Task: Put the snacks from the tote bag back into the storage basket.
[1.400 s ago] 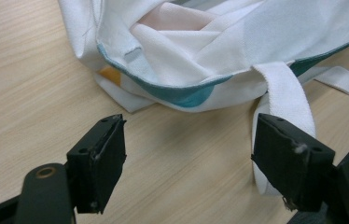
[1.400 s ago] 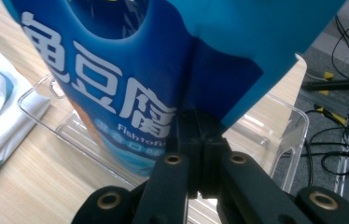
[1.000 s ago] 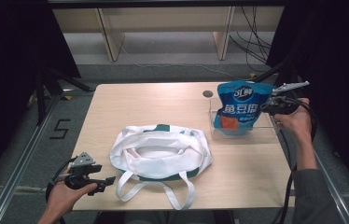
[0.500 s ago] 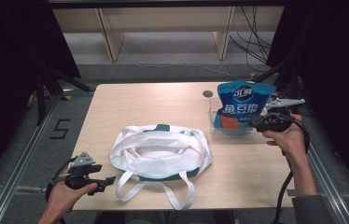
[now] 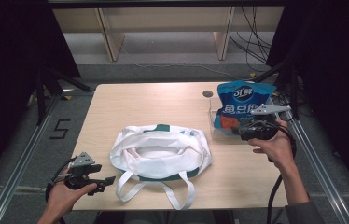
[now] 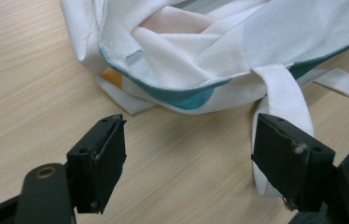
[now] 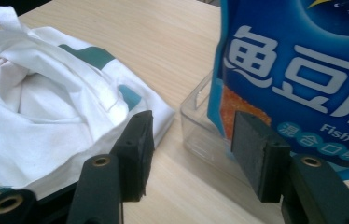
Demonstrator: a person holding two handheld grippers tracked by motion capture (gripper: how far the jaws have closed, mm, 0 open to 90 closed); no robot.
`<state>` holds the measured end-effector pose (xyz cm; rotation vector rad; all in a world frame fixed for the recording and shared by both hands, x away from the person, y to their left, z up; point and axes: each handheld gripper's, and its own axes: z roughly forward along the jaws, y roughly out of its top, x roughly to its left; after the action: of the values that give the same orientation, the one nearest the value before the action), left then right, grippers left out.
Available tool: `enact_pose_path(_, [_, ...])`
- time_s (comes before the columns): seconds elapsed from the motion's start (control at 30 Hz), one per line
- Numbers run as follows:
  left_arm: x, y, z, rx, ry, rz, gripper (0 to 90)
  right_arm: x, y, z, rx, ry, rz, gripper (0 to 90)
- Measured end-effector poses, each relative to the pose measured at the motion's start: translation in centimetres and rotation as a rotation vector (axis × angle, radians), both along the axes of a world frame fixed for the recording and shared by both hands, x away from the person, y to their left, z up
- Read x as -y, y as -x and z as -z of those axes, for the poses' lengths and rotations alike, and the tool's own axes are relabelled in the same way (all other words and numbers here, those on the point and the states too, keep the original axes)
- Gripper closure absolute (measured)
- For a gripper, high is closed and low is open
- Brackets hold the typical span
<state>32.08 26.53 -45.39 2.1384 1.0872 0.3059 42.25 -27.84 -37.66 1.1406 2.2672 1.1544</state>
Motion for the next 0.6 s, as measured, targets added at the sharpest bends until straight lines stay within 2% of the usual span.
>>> enact_pose_path(0.13, [0.0, 0.0, 0.0, 0.002, -0.003, 0.004, 24.3, -0.5, 0.5, 0.3, -0.007, -0.001, -0.006, 48.7])
enact_pose_path(0.17, [0.0, 0.0, 0.0, 0.001, -0.003, 0.004, 24.3, -0.8, 0.9, 0.4, -0.030, -0.011, 0.010, 48.4])
enact_pose_path(0.27, [0.0, 0.0, 0.0, -0.001, -0.003, 0.002, 24.2, -1.0, 1.0, 1.0, 0.004, 0.008, -0.012, 47.3])
enact_pose_path(0.3, [0.0, 0.0, 0.0, -0.001, -0.006, 0.004, 24.3, -1.2, 1.2, 1.1, -0.015, -0.010, 0.000, 47.1])
enact_pose_path(0.37, [0.0, 0.0, 0.0, 0.006, -0.017, 0.000, 24.3, -1.4, 1.4, 1.4, -0.027, -0.003, -0.010, 46.0])
enact_pose_path(0.47, [0.0, 0.0, 0.0, 0.006, -0.016, 0.000, 24.2, -1.7, 1.5, 1.8, -0.005, 0.012, -0.028, 42.9])
enact_pose_path(0.53, [0.0, 0.1, -0.1, -0.001, -0.023, 0.001, 24.2, -2.1, 1.8, 2.0, -0.002, -0.009, -0.020, 41.7])
enact_pose_path(0.57, [0.0, 0.1, -0.1, -0.002, -0.024, 0.002, 24.2, -2.2, 2.0, 2.0, -0.022, -0.011, -0.022, 41.0])
enact_pose_path(0.6, [0.0, 0.1, -0.1, -0.002, -0.026, 0.004, 24.3, -2.3, 2.1, 2.1, -0.012, -0.016, -0.023, 40.2])
